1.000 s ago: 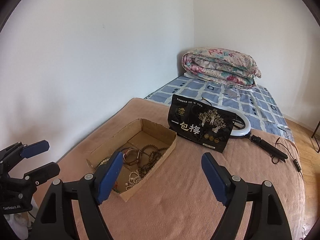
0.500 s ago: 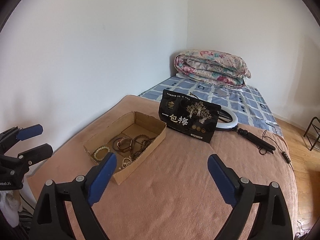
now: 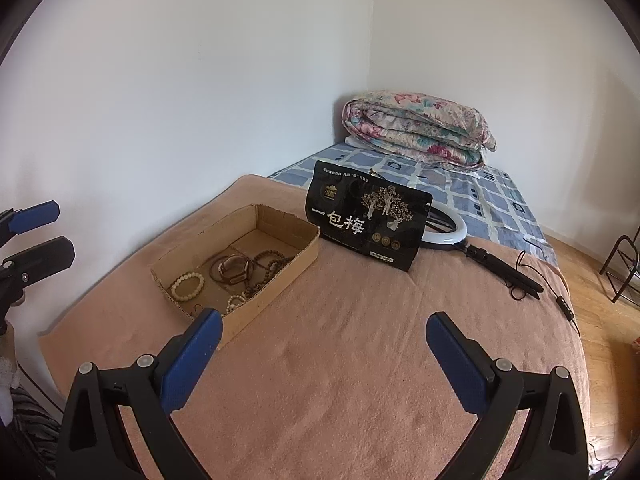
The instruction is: Organize jewelry
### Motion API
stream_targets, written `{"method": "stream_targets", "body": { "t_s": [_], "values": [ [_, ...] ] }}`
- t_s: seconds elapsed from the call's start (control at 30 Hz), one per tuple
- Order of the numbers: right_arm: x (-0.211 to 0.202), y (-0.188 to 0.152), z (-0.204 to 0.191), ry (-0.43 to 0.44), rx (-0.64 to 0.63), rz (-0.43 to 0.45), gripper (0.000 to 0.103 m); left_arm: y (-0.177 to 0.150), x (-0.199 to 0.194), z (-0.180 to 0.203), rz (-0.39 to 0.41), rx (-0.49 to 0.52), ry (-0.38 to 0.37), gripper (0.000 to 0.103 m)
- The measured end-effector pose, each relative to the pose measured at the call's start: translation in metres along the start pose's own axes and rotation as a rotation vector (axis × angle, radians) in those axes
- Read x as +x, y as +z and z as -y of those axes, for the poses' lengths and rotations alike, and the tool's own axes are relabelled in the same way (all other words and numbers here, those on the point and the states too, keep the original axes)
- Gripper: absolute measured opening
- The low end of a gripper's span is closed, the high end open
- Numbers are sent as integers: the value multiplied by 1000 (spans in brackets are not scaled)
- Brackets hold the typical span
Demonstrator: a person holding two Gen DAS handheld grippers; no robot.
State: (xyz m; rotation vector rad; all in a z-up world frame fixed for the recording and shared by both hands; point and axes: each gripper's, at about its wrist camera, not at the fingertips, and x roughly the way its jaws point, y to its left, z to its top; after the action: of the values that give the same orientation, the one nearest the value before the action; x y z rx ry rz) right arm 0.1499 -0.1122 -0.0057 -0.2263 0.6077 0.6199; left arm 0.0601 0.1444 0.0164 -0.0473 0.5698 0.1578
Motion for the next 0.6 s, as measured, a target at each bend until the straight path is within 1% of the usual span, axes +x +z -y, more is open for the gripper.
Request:
{"method": "stream_targets", "body": {
  "t_s": [0.17, 0.23, 0.6],
  "values": [
    [-1, -1, 2, 6, 4, 4, 103, 0, 3, 2, -18, -5, 24, 100],
    [-2, -1, 2, 8, 8, 4, 103, 0, 4, 2, -25, -12, 28, 102],
    [-2, 0, 3, -1, 10, 5, 103, 0, 4, 3, -31, -3, 40, 103]
  ]
}}
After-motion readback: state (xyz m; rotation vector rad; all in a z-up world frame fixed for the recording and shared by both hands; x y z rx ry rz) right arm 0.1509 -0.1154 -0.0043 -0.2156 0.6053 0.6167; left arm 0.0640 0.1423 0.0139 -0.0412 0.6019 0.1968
